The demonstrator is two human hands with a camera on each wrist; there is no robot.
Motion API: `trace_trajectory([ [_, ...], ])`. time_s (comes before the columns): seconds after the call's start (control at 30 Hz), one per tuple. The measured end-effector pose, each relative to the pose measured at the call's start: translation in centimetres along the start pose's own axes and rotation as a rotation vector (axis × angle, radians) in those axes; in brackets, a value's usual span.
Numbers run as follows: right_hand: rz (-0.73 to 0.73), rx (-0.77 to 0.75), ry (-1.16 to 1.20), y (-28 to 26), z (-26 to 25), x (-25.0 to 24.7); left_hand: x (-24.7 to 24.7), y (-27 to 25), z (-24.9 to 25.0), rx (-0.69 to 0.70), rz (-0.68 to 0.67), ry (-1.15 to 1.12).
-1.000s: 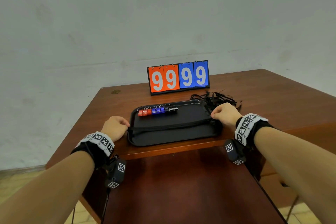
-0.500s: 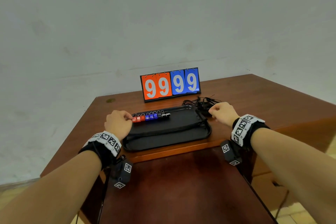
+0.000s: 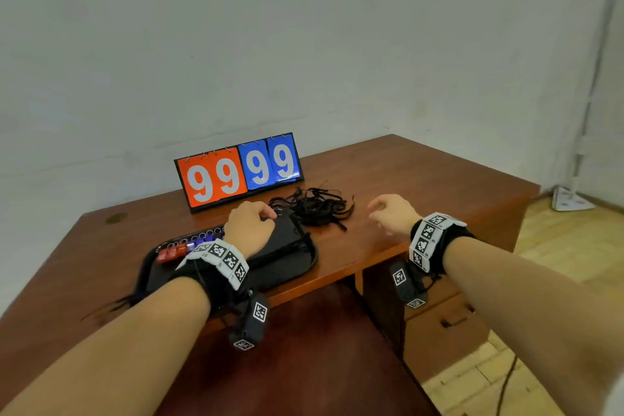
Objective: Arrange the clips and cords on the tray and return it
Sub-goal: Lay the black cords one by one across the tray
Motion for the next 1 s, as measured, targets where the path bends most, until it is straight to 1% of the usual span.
trace_trajectory([
  [0.2,-0.06,0.002,-0.037,2.5,1.2,-0.3,5.3,3.7,3.4,0.048,-0.1,-0.007],
  [0.33,-0.063,-0.014,-0.129,4.2,1.3,0.1,8.6,6.1,5.1,0.109,-0.191,0.016],
  [0.4,-0.078,-0.013,-0.21,5.0,1.4,0.4,10.0,7.2,5.9,0.128,-0.237,0.056],
  [0.53,-0.154,-0.024,-0.333,6.5,1.4,0.5,12.8,9.3,7.5,0.138,-0.34,0.186],
  [0.63,-0.196,-0.04,-0.338,7.3,1.2,0.3,14.9,10.5,8.7,0.182,-0.431,0.283],
  [0.73,-0.205,-0.062,-0.347,7.8,1.1,0.2,16.5,11.4,9.5,0.217,-0.511,0.35],
  [0.87,-0.215,-0.083,-0.342,8.2,1.2,0.2,18.0,12.1,9.7,0.193,-0.588,0.386],
  [1.0,-0.205,-0.121,-0.322,8.3,1.4,0.0,19.0,12.4,9.8,0.178,-0.618,0.469],
])
Point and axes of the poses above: each hand's wrist, its own y-axis towards the middle knuckle, its own x-axis out of the palm, z = x × y, the point moved 5 cm from there along y, towards the middle knuckle, and after that the axes turned 14 degrees about x, right-handed, at the moved point
